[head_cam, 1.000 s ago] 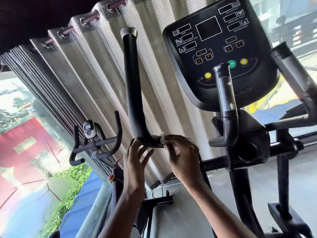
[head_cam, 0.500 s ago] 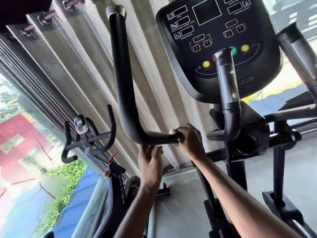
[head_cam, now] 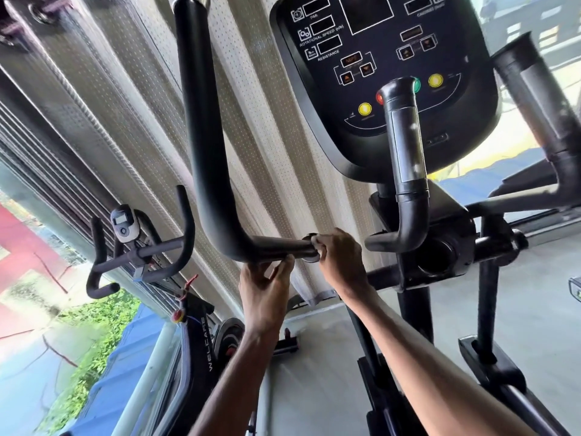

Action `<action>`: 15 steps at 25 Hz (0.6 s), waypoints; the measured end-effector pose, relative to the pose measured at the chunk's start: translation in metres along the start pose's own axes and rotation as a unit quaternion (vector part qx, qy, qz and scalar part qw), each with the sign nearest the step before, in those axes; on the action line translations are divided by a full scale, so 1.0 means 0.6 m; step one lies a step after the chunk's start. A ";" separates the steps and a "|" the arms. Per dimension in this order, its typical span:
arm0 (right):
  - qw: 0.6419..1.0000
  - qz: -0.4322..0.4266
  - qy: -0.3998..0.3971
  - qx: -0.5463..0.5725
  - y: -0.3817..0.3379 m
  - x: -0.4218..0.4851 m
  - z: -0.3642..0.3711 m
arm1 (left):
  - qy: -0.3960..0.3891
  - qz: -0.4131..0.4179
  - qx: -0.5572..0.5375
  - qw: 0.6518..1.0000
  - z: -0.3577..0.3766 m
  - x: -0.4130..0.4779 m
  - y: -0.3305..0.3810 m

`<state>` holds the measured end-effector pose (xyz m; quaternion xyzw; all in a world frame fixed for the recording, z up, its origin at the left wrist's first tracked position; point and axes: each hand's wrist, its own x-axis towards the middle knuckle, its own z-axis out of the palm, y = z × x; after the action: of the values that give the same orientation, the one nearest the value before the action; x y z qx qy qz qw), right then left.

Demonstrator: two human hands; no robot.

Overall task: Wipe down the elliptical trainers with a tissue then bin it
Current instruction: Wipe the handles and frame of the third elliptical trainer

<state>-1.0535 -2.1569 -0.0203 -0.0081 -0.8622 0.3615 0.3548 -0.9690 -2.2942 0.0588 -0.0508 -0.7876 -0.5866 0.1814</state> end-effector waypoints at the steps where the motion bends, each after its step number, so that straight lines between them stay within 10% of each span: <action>1: 1.000 0.017 0.004 0.006 -0.005 -0.003 0.005 | 0.001 0.002 0.007 1.000 0.001 0.000 0.001; 5: 0.992 0.080 0.073 0.065 -0.023 -0.033 0.010 | 0.007 0.009 -0.011 1.000 0.002 0.003 -0.004; 9: 0.984 0.157 -0.017 0.080 -0.023 -0.001 -0.006 | 0.005 0.014 0.006 1.000 -0.001 0.005 -0.006; 15: 0.973 -0.038 -0.057 0.219 -0.031 0.010 -0.054 | -0.008 0.047 0.037 0.998 -0.015 0.013 -0.009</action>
<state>-1.0333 -2.1491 0.0108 0.1235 -0.7807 0.5273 0.3118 -0.9759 -2.3052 0.0588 -0.0860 -0.8066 -0.5478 0.2045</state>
